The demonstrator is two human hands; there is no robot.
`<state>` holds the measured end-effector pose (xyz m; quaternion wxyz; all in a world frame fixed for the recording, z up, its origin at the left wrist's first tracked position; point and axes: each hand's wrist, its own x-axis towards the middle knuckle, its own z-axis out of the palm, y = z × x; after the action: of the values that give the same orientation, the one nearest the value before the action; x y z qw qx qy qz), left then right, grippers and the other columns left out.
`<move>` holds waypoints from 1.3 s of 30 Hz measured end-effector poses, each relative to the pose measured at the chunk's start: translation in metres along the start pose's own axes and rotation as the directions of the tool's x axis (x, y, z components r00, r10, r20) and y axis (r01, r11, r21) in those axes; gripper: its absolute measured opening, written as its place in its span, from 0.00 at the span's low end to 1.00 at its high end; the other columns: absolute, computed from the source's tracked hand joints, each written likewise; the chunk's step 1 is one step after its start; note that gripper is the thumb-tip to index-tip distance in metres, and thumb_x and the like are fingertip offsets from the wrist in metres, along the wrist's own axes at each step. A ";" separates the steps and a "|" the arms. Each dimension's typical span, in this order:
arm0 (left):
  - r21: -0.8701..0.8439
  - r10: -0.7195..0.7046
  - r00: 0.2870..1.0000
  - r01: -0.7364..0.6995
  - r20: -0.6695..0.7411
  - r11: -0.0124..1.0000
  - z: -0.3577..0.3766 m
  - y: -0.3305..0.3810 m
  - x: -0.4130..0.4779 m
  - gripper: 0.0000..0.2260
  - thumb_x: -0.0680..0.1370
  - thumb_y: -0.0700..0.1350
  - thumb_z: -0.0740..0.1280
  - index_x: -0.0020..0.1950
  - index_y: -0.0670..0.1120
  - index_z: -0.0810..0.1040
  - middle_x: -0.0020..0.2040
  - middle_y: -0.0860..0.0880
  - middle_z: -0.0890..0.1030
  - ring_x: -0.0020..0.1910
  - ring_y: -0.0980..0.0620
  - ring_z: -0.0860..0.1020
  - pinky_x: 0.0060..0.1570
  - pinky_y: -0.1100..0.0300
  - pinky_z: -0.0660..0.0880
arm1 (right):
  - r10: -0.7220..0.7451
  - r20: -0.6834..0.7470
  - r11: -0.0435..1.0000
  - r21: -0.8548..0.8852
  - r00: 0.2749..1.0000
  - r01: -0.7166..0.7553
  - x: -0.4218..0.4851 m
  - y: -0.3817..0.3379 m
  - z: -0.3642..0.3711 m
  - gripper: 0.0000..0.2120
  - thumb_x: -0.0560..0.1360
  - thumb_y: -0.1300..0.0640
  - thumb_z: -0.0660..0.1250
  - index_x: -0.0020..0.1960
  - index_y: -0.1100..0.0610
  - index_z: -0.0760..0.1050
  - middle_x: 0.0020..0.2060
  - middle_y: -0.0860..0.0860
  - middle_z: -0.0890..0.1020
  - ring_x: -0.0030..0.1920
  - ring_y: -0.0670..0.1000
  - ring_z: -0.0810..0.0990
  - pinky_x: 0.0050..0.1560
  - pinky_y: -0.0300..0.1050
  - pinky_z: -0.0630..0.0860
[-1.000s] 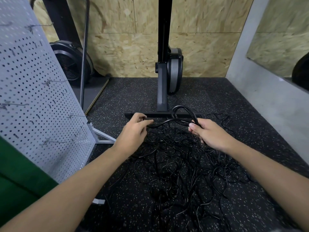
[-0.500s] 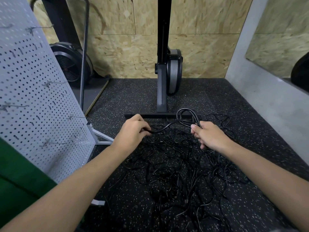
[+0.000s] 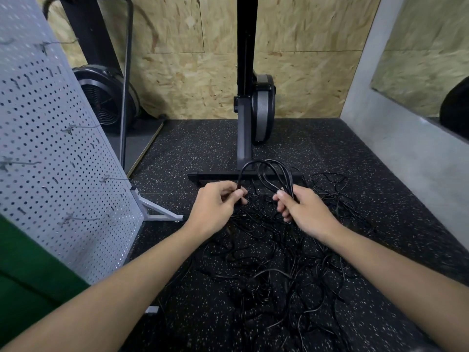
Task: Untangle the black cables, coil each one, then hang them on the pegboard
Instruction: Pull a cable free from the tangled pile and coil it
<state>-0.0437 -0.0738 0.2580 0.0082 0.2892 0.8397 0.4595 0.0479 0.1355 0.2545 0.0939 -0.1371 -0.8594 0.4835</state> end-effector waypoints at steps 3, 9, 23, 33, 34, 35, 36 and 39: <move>-0.147 -0.125 0.990 0.134 0.071 0.980 0.006 0.004 0.001 0.10 0.86 0.44 0.64 0.53 0.50 0.85 0.45 0.59 0.88 0.52 0.57 0.84 0.61 0.57 0.76 | -0.018 -0.010 0.997 0.076 1.000 0.019 0.000 0.000 0.011 0.10 0.86 0.54 0.62 0.51 0.52 0.80 0.40 0.49 0.85 0.39 0.45 0.83 0.45 0.46 0.83; -0.488 -0.261 0.954 0.299 0.147 0.820 0.015 0.010 0.000 0.11 0.88 0.39 0.59 0.58 0.41 0.81 0.44 0.47 0.86 0.47 0.50 0.86 0.57 0.52 0.82 | -0.013 0.035 0.995 0.103 0.999 0.009 -0.003 -0.001 0.022 0.08 0.86 0.54 0.62 0.53 0.51 0.80 0.46 0.49 0.86 0.46 0.46 0.86 0.49 0.46 0.85; -0.627 -0.356 0.915 0.393 0.191 0.673 0.016 0.020 -0.003 0.02 0.85 0.36 0.64 0.56 0.37 0.75 0.46 0.40 0.81 0.38 0.50 0.84 0.38 0.54 0.84 | -0.050 0.057 0.992 0.121 0.997 0.043 -0.005 -0.001 0.025 0.10 0.86 0.53 0.62 0.60 0.50 0.82 0.53 0.44 0.87 0.56 0.42 0.84 0.64 0.50 0.80; -0.349 -0.284 0.957 0.248 -0.054 0.904 0.009 0.002 0.001 0.02 0.80 0.43 0.73 0.48 0.47 0.84 0.40 0.49 0.86 0.40 0.53 0.84 0.46 0.52 0.84 | -0.058 0.261 0.996 0.081 0.964 0.038 -0.013 -0.010 0.024 0.09 0.87 0.54 0.60 0.54 0.55 0.78 0.42 0.48 0.82 0.43 0.46 0.83 0.56 0.48 0.78; -0.304 -0.260 0.963 0.227 -0.075 0.925 0.008 0.001 0.002 0.02 0.80 0.45 0.74 0.48 0.49 0.85 0.41 0.51 0.86 0.41 0.53 0.83 0.47 0.54 0.82 | -0.056 0.268 0.997 0.068 0.962 0.039 -0.012 -0.010 0.024 0.09 0.87 0.54 0.60 0.52 0.53 0.78 0.41 0.47 0.81 0.42 0.46 0.82 0.54 0.48 0.78; -0.295 -0.248 0.966 0.215 -0.079 0.931 0.008 0.000 0.002 0.01 0.80 0.45 0.74 0.48 0.49 0.85 0.41 0.52 0.86 0.40 0.54 0.83 0.45 0.56 0.80 | -0.053 0.273 0.997 0.072 0.961 0.035 -0.012 -0.010 0.024 0.09 0.87 0.54 0.60 0.51 0.51 0.77 0.40 0.47 0.79 0.41 0.47 0.80 0.53 0.47 0.77; -0.321 -0.252 0.965 0.217 -0.070 0.922 0.008 -0.001 0.001 0.01 0.80 0.45 0.74 0.48 0.48 0.85 0.40 0.52 0.86 0.38 0.55 0.81 0.42 0.59 0.79 | -0.049 0.276 0.996 0.088 0.960 0.025 -0.011 -0.010 0.024 0.09 0.87 0.55 0.60 0.50 0.51 0.77 0.40 0.47 0.78 0.41 0.48 0.80 0.51 0.47 0.77; -0.424 -0.302 0.953 0.268 -0.014 0.865 0.010 -0.001 -0.002 0.04 0.80 0.41 0.73 0.52 0.41 0.84 0.42 0.45 0.84 0.34 0.56 0.80 0.37 0.64 0.78 | 0.004 0.253 0.983 0.176 0.967 -0.051 -0.010 -0.010 0.025 0.11 0.87 0.57 0.60 0.47 0.53 0.76 0.37 0.49 0.77 0.38 0.50 0.78 0.47 0.50 0.79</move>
<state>-0.0398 -0.0674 0.2514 0.1038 0.1349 0.7552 0.6330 0.0491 0.1075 0.2497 -0.0107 -0.0775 -0.8149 0.5743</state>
